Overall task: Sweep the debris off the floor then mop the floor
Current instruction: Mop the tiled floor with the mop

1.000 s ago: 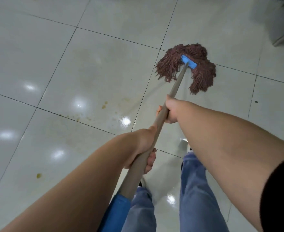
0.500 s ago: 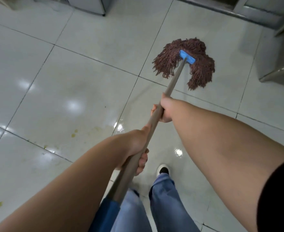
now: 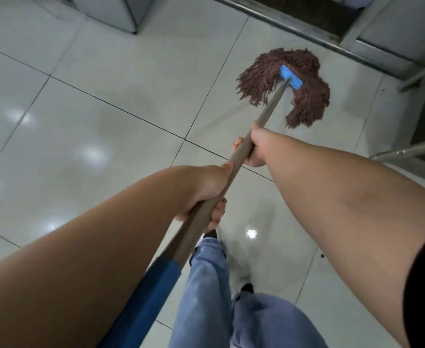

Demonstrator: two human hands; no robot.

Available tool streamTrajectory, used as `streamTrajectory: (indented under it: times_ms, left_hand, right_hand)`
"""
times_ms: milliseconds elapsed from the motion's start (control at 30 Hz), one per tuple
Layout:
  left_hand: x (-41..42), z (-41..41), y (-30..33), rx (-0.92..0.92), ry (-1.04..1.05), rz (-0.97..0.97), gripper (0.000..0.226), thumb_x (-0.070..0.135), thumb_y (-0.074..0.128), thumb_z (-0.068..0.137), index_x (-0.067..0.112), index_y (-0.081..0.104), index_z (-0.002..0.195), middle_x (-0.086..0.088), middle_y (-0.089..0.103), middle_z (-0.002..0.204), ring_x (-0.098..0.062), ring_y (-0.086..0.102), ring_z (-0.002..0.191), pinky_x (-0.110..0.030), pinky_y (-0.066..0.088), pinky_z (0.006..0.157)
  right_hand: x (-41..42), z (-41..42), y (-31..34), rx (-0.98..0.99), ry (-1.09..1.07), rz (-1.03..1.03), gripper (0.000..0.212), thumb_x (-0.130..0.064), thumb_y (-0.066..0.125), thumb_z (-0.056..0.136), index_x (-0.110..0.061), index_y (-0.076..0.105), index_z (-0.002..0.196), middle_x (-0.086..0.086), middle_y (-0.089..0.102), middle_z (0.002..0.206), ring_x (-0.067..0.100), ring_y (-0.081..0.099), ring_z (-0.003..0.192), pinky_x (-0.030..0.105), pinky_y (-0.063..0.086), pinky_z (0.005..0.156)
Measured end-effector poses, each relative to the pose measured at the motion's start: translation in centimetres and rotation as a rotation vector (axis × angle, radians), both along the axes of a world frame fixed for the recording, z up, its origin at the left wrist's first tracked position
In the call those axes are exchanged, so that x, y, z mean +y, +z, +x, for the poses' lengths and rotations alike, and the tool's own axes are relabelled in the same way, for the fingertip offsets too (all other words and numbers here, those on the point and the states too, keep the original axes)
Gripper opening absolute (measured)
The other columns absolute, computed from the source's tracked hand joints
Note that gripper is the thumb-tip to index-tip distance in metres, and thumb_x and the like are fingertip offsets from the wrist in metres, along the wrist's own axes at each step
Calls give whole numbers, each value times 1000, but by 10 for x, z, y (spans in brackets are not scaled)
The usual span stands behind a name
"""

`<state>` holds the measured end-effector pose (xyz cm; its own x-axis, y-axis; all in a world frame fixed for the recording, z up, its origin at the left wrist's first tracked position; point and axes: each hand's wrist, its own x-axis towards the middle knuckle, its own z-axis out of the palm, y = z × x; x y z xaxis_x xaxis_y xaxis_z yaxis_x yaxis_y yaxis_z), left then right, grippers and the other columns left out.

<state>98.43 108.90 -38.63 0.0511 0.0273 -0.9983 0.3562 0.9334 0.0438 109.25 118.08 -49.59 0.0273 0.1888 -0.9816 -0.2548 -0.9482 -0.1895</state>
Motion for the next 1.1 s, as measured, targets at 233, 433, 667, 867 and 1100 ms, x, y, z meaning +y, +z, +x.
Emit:
streamTrajectory:
  times_ms: [233,433,667,867,1100]
  left_hand:
    - [25,60,-24,21,1,48,63,74,26,84,13,36,70,0,35,33,-13,33,22,-14,39,36]
    - [8,122,-54,-6,76,22,65,76,28,80,13,37,71,-1,38,33,-13,34,21,-16,41,37]
    - [-67,132,-71,-27,172,1,60,69,29,85,12,37,68,-1,37,29,-12,32,19,-13,38,36]
    - [-209,82,-79,-52,162,-99,66,78,26,81,14,35,67,1,35,31,-13,31,22,-10,37,38]
    - [-453,-36,-60,85,109,-103,71,88,32,68,17,39,61,5,35,34,-12,31,26,-11,30,40]
  right_hand:
    - [25,48,-21,-83,-88,115,46,-49,33,98,-11,39,73,2,42,24,12,39,15,16,41,30]
    - [21,103,-45,-190,-5,100,46,-52,37,96,-13,42,72,0,46,49,11,38,16,14,42,34]
    - [-46,108,-54,-231,36,77,46,-52,38,95,-14,42,70,1,45,50,11,40,24,13,41,34]
    - [-187,64,-55,-207,93,19,53,-61,35,92,-13,41,72,4,46,52,12,39,19,17,44,35]
    - [-421,-42,-41,-87,168,-114,55,-62,34,91,-10,41,76,5,50,59,18,49,47,23,43,41]
